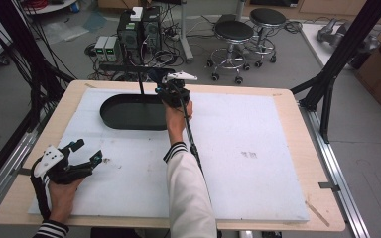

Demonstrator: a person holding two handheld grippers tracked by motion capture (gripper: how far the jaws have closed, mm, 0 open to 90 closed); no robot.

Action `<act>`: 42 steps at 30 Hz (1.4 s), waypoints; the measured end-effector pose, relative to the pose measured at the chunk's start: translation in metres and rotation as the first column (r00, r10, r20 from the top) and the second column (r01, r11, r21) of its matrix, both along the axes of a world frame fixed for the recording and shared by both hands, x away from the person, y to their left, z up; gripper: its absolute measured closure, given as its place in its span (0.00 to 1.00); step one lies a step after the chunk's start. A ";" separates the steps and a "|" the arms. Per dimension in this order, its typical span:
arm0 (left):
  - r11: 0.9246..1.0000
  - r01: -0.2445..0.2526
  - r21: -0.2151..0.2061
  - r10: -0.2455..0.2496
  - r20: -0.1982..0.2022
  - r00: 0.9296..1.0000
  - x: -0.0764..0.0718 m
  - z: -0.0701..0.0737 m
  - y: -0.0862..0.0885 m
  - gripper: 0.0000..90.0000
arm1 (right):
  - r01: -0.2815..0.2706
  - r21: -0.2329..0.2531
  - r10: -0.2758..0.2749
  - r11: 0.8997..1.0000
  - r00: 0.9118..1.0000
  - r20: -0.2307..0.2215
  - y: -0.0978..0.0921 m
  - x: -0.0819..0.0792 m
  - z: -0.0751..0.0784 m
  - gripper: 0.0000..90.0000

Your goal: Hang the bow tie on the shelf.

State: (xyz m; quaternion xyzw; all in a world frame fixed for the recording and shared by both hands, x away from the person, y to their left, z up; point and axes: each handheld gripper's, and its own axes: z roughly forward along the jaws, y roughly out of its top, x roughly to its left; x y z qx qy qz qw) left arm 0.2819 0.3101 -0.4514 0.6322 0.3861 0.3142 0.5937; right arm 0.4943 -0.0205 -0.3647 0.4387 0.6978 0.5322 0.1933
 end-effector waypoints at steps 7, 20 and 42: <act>1.000 -0.001 -0.001 0.001 -0.001 1.000 0.000 0.000 0.000 0.18 | -0.012 -0.022 0.011 1.000 0.999 -0.040 -0.002 0.003 -0.005 0.83; 1.000 0.000 0.002 0.000 0.001 1.000 0.000 0.000 0.000 0.18 | -0.015 -0.052 0.010 0.999 0.995 -0.094 -0.010 0.003 -0.013 0.83; 1.000 0.004 0.006 -0.004 0.003 1.000 -0.001 0.000 -0.001 0.18 | -0.070 -0.080 0.066 0.994 0.997 -0.048 -0.016 -0.008 0.001 0.18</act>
